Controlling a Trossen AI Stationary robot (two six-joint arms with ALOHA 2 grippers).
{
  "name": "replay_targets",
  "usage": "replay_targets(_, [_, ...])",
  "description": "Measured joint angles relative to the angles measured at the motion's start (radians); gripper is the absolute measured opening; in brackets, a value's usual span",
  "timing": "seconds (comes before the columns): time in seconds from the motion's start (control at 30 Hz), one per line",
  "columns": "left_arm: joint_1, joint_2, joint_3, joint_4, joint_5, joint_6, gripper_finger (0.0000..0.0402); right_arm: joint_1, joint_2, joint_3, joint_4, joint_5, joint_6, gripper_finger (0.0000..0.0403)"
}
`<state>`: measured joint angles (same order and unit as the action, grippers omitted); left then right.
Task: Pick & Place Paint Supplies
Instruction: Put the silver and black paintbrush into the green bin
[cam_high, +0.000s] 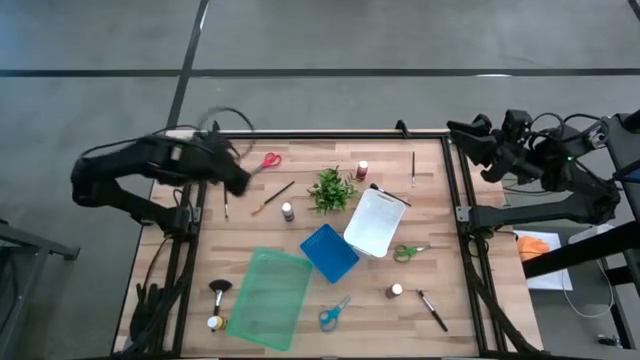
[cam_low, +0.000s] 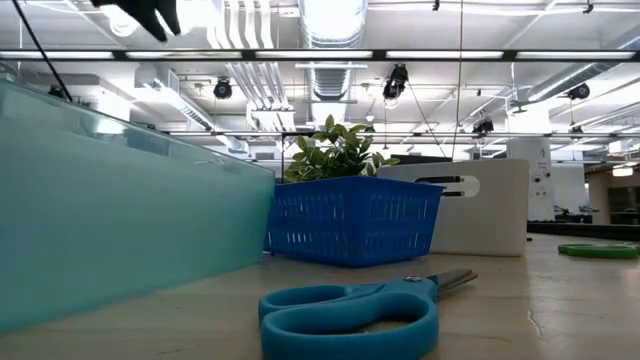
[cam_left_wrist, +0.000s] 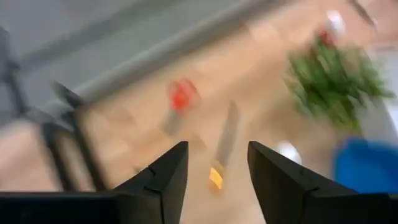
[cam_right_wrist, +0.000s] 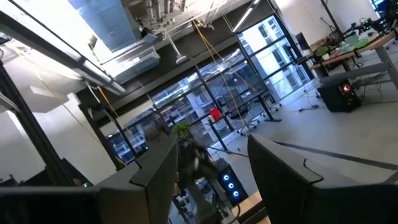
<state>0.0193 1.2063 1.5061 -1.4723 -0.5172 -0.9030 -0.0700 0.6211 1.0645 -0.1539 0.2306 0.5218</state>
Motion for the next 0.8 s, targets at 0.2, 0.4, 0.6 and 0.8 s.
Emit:
replay_targets(0.2, [-0.012, 0.018, -0.284, -0.062, 0.119, -0.456, 0.0178, 0.0, 0.03, 0.031, -0.001, -0.037, 0.013, 0.0192])
replay_targets(0.4, [-0.044, 0.0, -0.581, 0.02, 0.251, -0.791, 0.0178, 0.0, 0.058, 0.041, 0.0, -0.054, 0.048, 0.0192])
replay_targets(0.6, [-0.051, -0.001, -0.788, 0.267, 0.323, -0.878, 0.0178, 0.0, 0.053, 0.032, 0.006, -0.055, 0.057, 0.0192])
replay_targets(0.8, [-0.047, 0.0, -0.915, 0.452, 0.327, -0.937, 0.0178, 0.0, 0.058, 0.038, 0.008, -0.055, 0.058, 0.0192])
